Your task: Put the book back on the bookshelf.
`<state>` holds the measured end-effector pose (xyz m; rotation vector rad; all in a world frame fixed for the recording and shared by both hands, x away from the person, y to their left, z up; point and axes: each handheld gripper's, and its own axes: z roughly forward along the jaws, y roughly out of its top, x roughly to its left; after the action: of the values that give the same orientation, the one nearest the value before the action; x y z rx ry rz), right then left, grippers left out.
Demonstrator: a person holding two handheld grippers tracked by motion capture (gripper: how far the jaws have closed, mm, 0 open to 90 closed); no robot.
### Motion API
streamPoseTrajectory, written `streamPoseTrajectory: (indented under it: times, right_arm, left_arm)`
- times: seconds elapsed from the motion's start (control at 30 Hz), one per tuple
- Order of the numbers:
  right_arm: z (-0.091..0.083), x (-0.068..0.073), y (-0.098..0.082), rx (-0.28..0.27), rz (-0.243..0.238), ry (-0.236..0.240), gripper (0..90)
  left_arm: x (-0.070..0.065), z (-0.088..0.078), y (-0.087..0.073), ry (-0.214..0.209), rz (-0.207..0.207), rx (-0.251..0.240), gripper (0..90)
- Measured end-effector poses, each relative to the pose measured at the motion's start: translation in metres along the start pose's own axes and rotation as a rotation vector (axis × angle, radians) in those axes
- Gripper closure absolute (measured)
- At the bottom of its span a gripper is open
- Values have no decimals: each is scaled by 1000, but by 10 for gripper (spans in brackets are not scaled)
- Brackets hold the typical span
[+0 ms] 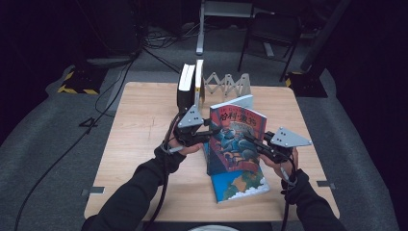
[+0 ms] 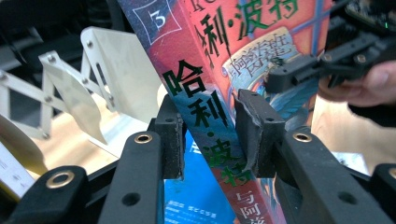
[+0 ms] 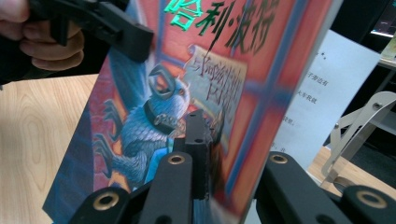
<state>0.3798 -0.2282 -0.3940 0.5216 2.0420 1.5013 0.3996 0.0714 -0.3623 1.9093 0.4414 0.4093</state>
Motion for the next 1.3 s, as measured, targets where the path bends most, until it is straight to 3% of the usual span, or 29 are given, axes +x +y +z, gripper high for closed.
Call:
streamPoseTrajectory:
  times: [0.17,0.4,0.57,0.67,0.73,0.9,1.07,1.23,1.3]
  right_arm:
    - [-7,3,4,-13,-17,-14,770]
    - [-23,10,2,-38,-20,-35,614]
    - [-29,10,-3,1,-33,-48,515]
    - [-35,5,-14,40,6,-78,472]
    - [-36,1,-19,46,34,-53,463]
    - [-30,1,-24,61,50,-25,440]
    - [-24,3,-27,84,51,-23,411]
    - [-27,2,-29,71,65,-12,442]
    - [-28,2,-29,70,63,-13,448]
  left_arm:
    - [-10,-7,-4,11,41,-29,643]
    - [-27,-22,-8,-30,92,-65,672]
    - [-32,-27,-11,-67,83,-76,695]
    - [-37,-30,-13,-94,76,-85,703]
    - [-38,-30,-14,-110,64,-90,712]
    - [-38,-30,-19,-137,42,-102,718]
    - [-37,-22,-33,-161,18,-54,709]
    - [-39,-19,-40,-158,22,-36,707]
    - [-42,-16,-45,-151,28,-7,705]
